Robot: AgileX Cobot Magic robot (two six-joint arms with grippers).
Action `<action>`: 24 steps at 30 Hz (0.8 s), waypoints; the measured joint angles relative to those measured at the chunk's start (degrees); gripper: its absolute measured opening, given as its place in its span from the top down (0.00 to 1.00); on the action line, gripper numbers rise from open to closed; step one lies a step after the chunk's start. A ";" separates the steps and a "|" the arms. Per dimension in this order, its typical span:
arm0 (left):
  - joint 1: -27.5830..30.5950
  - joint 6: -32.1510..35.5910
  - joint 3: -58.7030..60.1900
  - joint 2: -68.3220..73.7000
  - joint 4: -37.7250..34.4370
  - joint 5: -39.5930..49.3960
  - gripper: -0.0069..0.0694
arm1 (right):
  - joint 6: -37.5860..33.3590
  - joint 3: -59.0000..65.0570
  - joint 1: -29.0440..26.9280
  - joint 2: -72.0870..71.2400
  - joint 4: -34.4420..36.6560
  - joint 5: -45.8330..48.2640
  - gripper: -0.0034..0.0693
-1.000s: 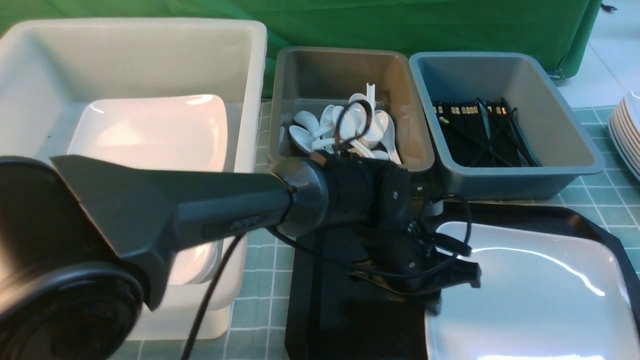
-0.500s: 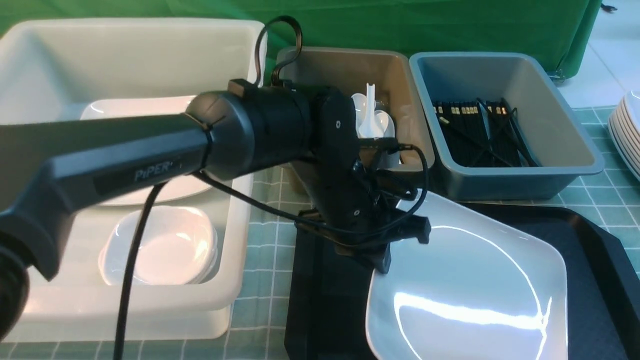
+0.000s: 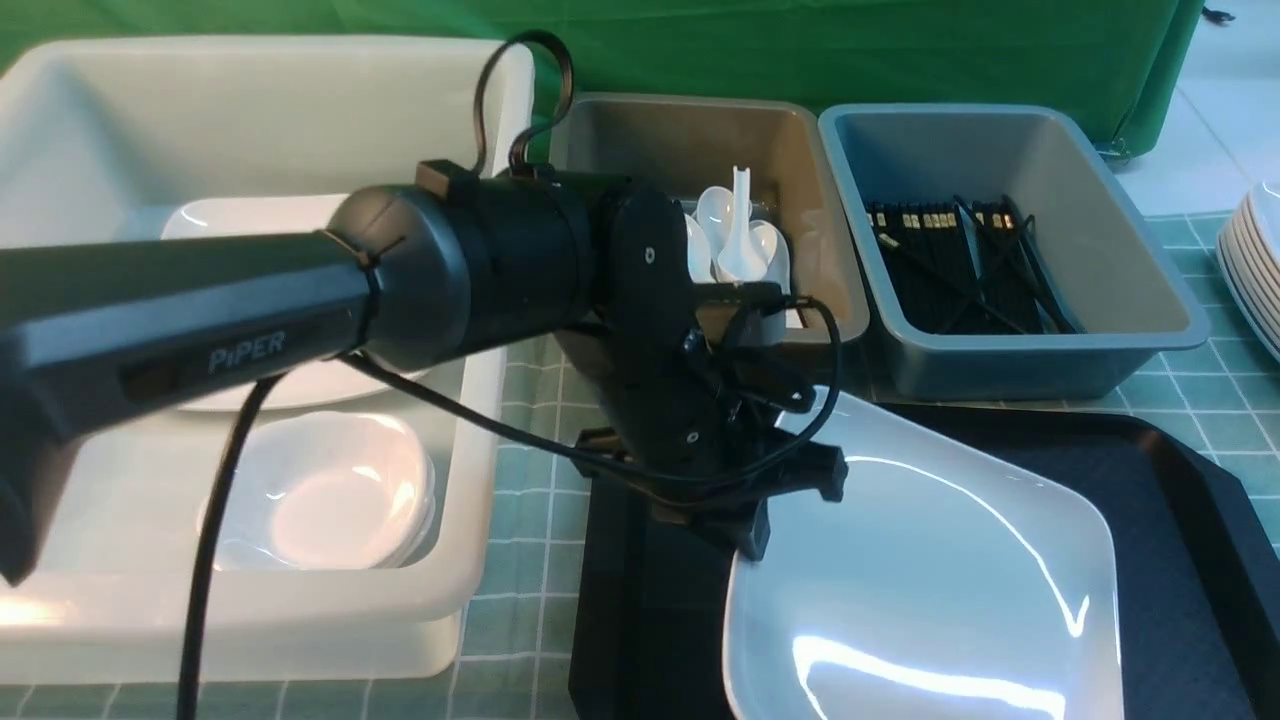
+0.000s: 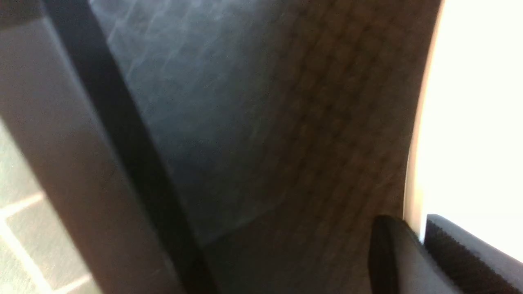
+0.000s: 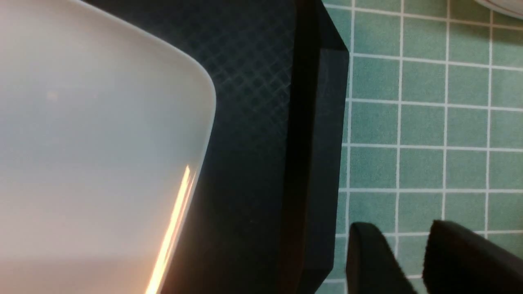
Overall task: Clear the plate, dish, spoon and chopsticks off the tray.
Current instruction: Use the left arm to move the plate from right to left
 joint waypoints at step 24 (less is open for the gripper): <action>1.43 -3.16 4.04 0.00 6.63 3.47 0.68 | -31.14 2.21 -12.52 26.76 38.48 -12.14 0.51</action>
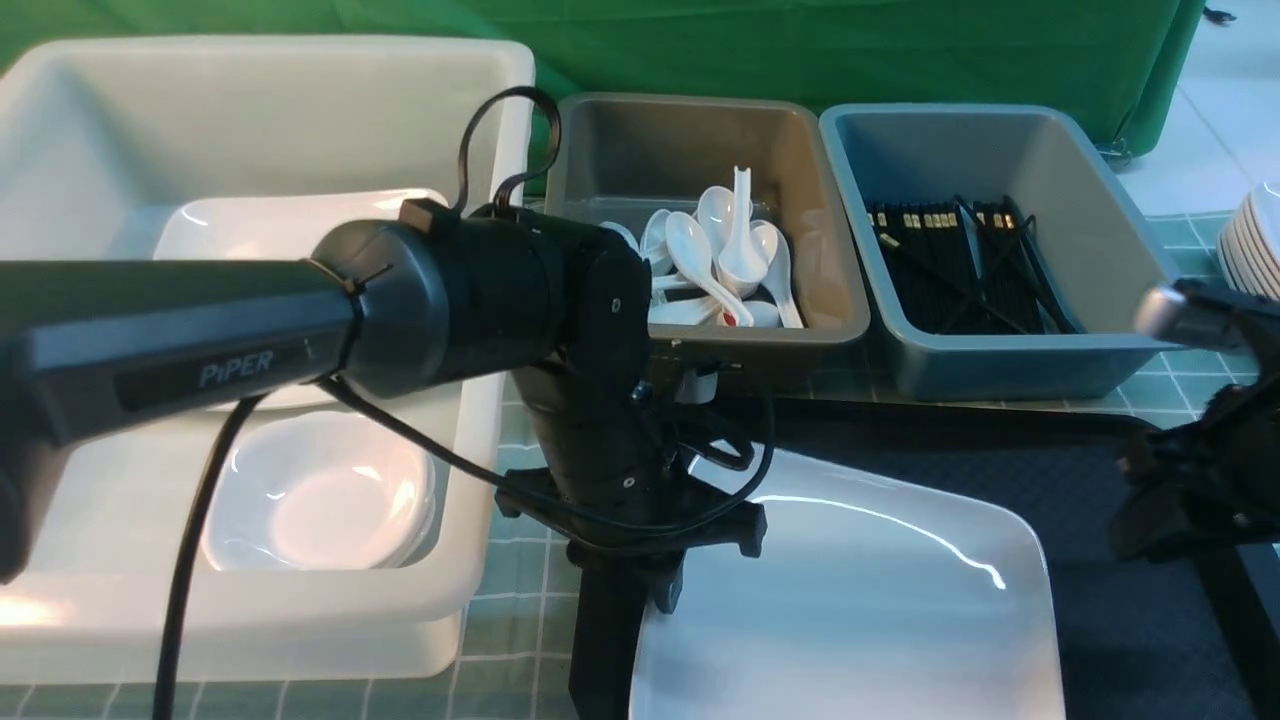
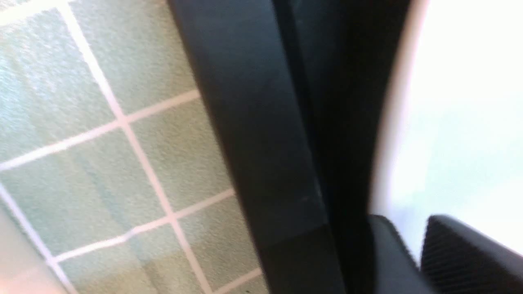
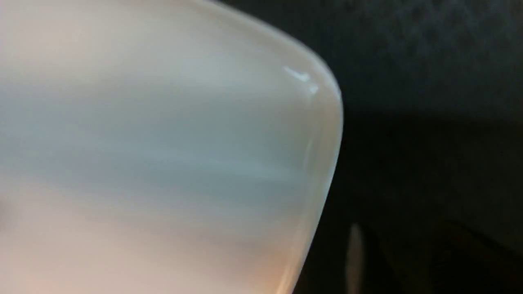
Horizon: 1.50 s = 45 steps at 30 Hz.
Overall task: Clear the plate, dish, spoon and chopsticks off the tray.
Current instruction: Use the left arm to move the plate from right to left, then use the right arm to grab a plate from the dinner plate
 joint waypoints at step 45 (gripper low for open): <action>0.00 -2.04 -6.54 -23.20 16.48 7.89 0.90 | -2.50 -9.00 7.44 -0.99 6.00 6.00 0.85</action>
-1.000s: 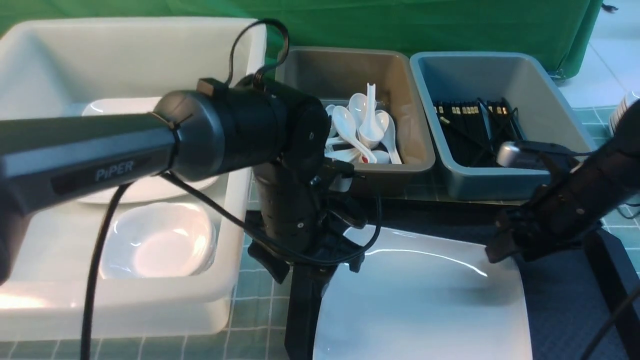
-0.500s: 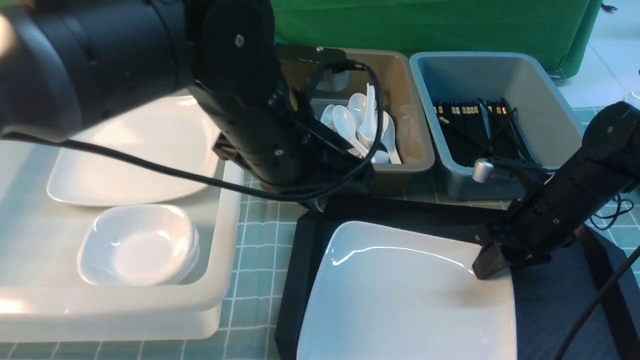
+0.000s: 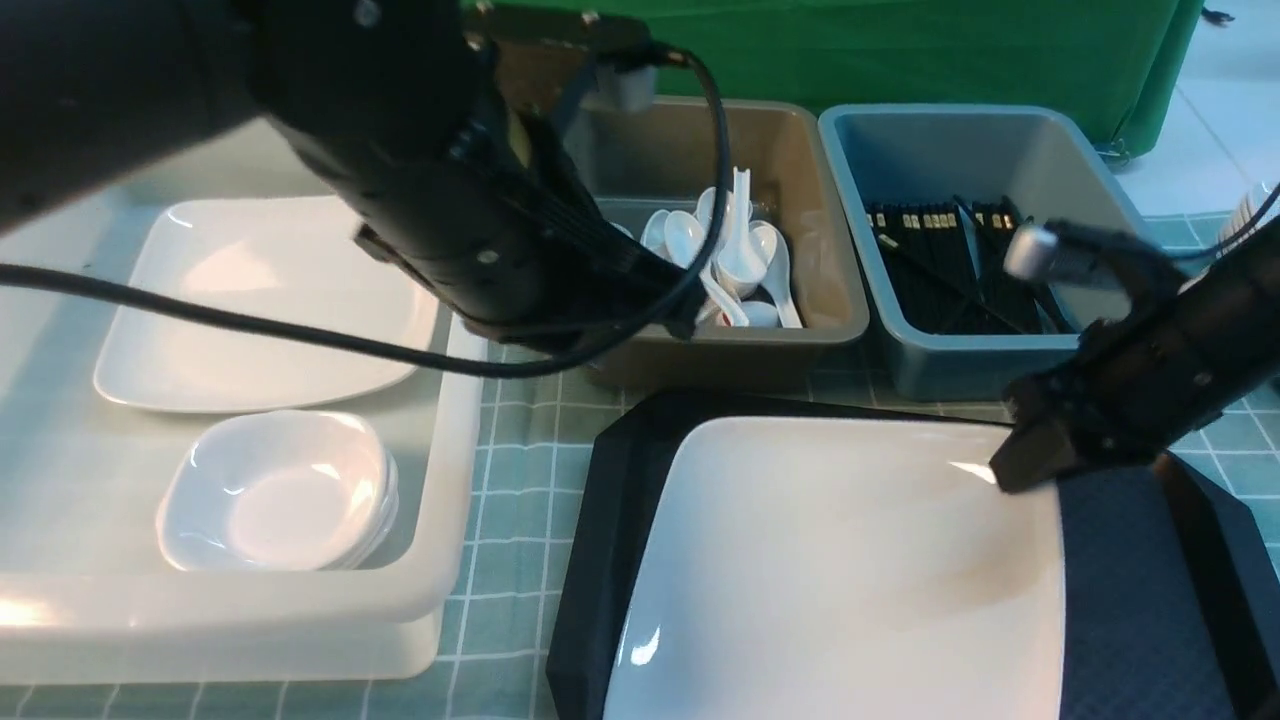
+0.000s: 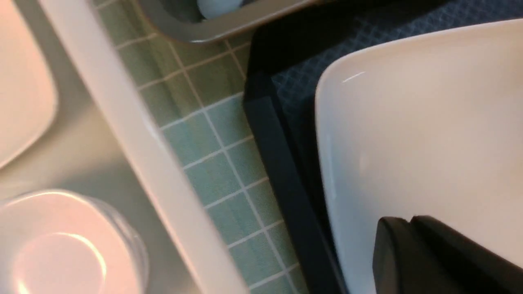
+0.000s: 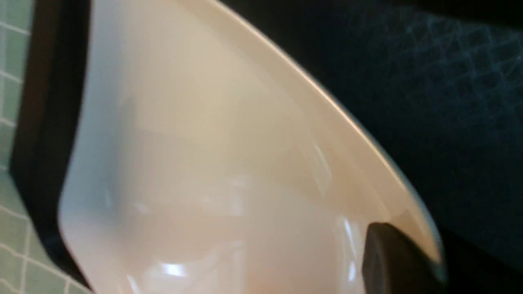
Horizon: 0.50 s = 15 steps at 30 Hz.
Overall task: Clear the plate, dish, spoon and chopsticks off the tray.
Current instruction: Use the right arm to grab a plate from the dinner plate
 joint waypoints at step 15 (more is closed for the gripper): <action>0.59 -3.27 0.00 -6.61 12.36 5.96 0.90 | 0.42 -1.99 0.00 -12.60 -0.05 1.77 0.88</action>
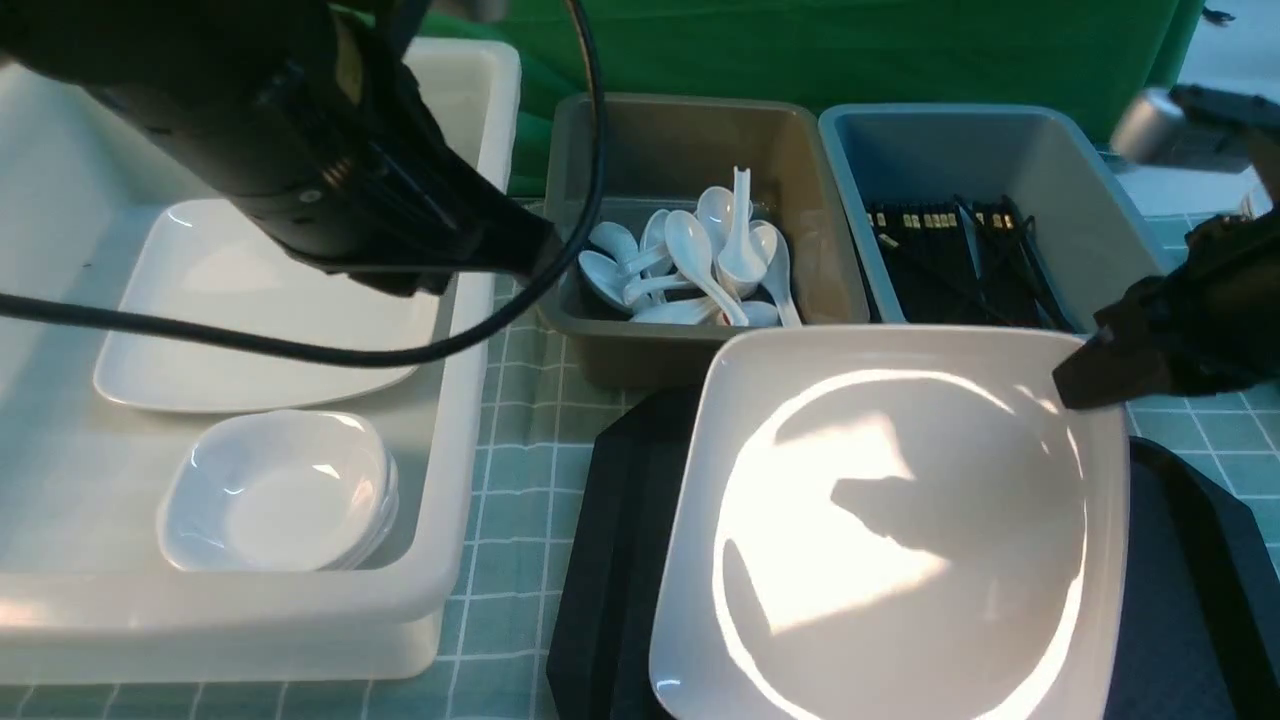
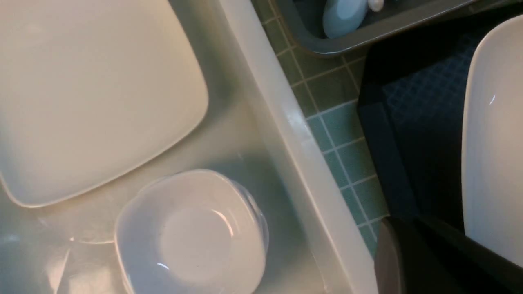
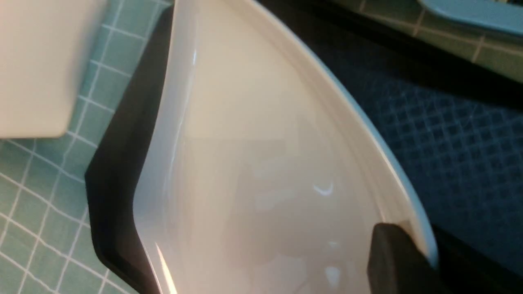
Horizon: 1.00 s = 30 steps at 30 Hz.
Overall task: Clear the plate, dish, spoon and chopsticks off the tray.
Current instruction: Use the right arm to grab a plate from the dinner plate, then use the right arm to put the plate into the large storage box on the left
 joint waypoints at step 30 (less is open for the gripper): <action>33.58 7.70 0.33 -19.50 -15.91 2.97 0.90 | 8.57 -76.47 18.46 45.86 11.46 5.67 0.88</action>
